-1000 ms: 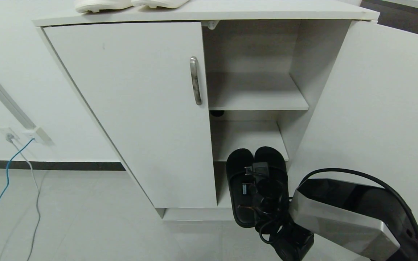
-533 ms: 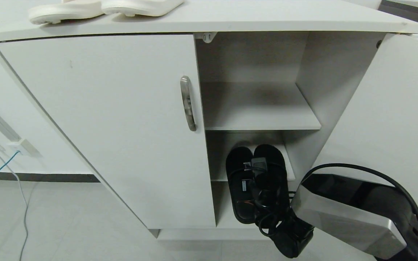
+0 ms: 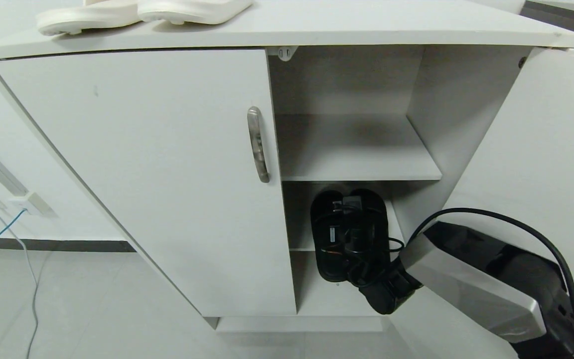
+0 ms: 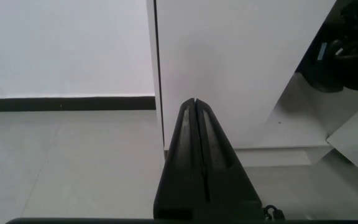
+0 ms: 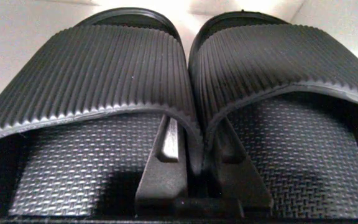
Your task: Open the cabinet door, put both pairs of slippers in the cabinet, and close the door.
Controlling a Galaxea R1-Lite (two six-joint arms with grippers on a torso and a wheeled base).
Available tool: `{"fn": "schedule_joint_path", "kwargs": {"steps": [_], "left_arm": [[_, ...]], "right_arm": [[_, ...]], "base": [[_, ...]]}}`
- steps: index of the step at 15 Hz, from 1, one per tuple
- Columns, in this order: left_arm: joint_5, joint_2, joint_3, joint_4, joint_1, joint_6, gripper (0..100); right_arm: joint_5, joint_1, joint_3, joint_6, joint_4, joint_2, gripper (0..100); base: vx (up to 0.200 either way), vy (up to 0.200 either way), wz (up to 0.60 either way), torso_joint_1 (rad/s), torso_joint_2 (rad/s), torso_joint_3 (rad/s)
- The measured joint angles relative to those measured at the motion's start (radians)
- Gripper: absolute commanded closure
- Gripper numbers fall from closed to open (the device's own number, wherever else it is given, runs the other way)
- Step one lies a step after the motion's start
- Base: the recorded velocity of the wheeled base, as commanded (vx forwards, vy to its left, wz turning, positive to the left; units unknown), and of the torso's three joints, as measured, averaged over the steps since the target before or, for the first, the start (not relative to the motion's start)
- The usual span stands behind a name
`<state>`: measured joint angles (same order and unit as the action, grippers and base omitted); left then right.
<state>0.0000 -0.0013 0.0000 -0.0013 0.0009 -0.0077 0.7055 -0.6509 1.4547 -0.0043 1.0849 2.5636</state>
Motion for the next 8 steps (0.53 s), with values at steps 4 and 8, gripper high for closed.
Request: {"fn": "schedule_joint_path", "kwargs": {"steps": [4, 8], "left_arm": [[0.003, 0.0, 0.0, 0.0, 0.0, -0.004, 100], [0.003, 0.0, 0.0, 0.0, 0.0, -0.004, 100]], "right_arm": [[0.0, 0.028, 0.211, 0.036, -0.172, 0.051, 100], [0.0, 0.047, 0.374, 0.038, -0.27, 0.107, 100]], "base": [[0.0, 0.0, 0.0, 0.0, 0.0, 0.0], [0.0, 0.0, 0.0, 0.0, 0.0, 0.0]]}}
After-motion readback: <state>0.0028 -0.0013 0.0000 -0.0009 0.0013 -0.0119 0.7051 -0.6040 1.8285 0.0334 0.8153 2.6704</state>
